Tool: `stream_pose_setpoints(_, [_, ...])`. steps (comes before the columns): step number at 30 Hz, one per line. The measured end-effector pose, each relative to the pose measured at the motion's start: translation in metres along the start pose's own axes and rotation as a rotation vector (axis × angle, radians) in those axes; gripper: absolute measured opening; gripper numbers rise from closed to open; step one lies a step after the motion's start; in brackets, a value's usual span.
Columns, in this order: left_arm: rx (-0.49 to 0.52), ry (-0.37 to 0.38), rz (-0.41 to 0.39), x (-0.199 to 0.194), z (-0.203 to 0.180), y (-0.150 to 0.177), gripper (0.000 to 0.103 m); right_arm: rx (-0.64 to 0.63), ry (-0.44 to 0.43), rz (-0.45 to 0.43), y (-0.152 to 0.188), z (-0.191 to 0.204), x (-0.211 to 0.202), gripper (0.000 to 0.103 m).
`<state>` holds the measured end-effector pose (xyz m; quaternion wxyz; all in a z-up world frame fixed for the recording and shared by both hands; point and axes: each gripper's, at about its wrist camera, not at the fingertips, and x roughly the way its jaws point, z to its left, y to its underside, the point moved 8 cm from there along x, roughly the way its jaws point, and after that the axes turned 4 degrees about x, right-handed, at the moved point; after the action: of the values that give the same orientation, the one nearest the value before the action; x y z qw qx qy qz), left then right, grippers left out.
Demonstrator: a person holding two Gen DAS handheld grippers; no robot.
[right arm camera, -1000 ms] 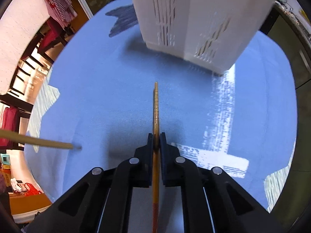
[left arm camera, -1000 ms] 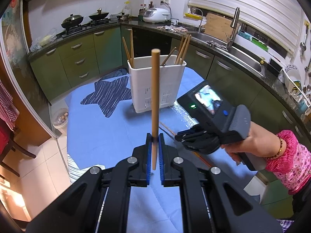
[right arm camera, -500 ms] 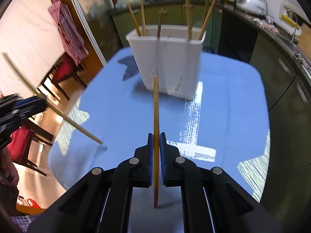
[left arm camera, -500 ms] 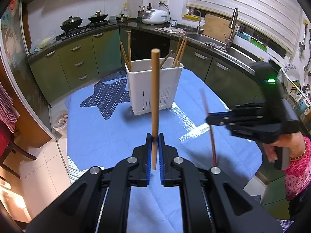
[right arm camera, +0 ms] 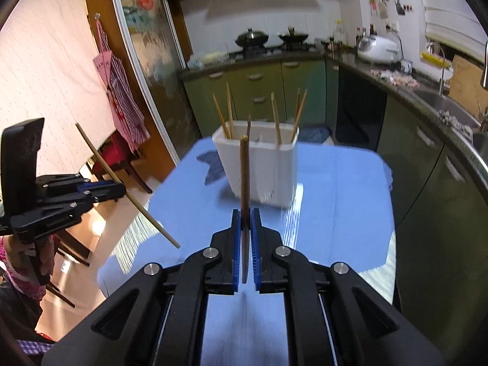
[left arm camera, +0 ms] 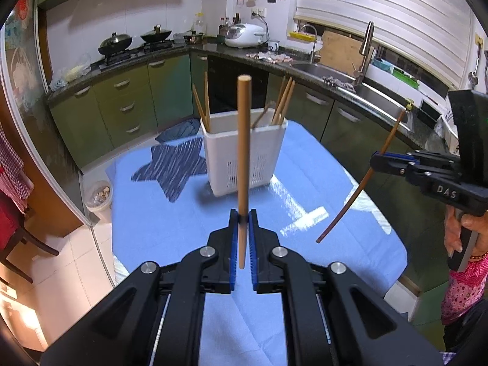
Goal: Organize utensils
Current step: 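Lower both chopsticks into the white holder and open both tools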
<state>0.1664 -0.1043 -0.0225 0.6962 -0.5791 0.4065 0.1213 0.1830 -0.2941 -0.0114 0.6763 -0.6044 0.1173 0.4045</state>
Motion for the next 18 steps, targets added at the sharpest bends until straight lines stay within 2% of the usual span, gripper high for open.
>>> stream_pose_setpoints(6, [0.016,-0.031,-0.081,-0.012,0.006,-0.055,0.007,-0.013,0.009,-0.06,-0.038,0.0,-0.026,0.007])
stream_pose_setpoints(12, [0.018,-0.045,-0.191,-0.013,0.012,-0.124,0.007,-0.012,0.017,-0.08,-0.053,-0.007,-0.033,0.007])
stream_pose_setpoints(15, [0.022,-0.067,-0.22,0.0,0.015,-0.153,0.007,-0.002,0.019,-0.076,-0.054,-0.015,-0.03,0.007])
stream_pose_setpoints(18, [0.01,-0.084,-0.201,0.028,0.021,-0.168,0.007,0.007,0.022,-0.066,-0.052,-0.022,-0.024,0.007])
